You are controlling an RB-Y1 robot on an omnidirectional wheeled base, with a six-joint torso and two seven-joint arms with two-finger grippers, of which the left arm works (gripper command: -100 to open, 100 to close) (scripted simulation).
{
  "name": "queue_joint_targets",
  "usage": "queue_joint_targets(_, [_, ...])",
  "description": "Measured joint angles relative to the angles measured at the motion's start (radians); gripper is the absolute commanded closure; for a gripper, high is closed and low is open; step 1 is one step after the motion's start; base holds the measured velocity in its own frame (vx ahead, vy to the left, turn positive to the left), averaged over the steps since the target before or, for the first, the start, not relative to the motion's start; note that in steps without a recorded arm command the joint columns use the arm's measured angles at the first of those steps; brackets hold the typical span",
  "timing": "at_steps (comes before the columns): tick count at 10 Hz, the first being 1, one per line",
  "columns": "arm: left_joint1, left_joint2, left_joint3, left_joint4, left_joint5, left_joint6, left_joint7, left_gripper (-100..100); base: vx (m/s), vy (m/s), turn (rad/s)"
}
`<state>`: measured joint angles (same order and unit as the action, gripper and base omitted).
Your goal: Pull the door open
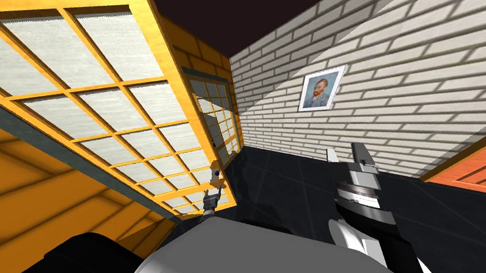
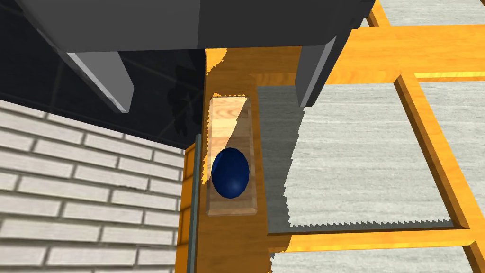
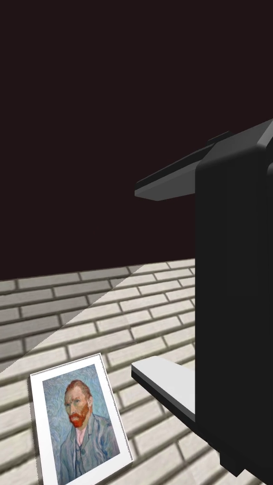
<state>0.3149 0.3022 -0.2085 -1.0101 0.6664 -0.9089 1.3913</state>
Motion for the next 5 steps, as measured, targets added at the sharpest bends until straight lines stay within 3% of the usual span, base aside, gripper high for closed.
queue_joint_targets(5, [-0.019, 0.024, 0.026, 0.06, 0.015, -0.028, 0.043, -100, 0.22, 0.07, -0.084])
